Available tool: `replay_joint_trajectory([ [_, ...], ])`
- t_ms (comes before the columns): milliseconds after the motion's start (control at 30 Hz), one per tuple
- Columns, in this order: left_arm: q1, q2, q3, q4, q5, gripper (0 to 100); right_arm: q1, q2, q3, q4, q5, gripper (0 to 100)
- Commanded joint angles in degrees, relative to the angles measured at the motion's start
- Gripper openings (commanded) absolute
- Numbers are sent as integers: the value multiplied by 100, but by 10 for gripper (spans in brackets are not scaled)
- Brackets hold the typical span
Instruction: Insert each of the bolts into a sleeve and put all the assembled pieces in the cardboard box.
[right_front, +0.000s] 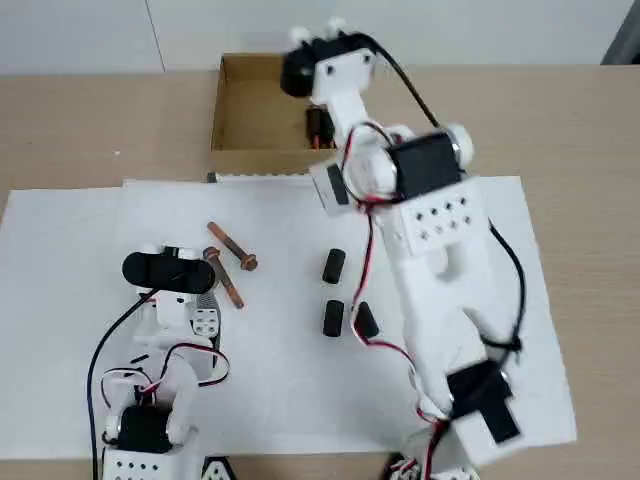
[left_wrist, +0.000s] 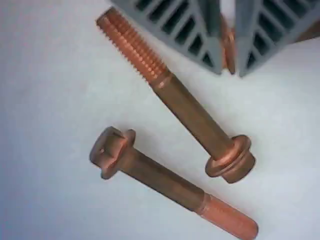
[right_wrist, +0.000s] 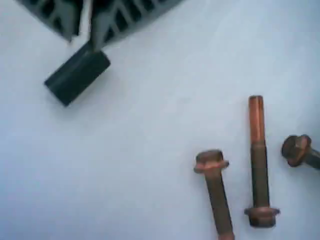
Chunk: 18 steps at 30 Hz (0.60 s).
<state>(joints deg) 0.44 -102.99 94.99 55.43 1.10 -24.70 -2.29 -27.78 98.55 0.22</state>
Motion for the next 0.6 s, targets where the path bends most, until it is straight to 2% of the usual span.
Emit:
replay_joint_trajectory([
  [0,-26,-62,-31,9,9,6,-40,-760,914,22,-352,4],
  [333,-26,-62,-31,9,9,6,-40,-1596,3648,-136,-466,5],
  [500,-26,-62,-31,9,9,6,-40,-1587,4475,-787,-440,10],
  [567,-26,-62,-31,9,9,6,-40,-1587,4809,-1033,-431,56],
])
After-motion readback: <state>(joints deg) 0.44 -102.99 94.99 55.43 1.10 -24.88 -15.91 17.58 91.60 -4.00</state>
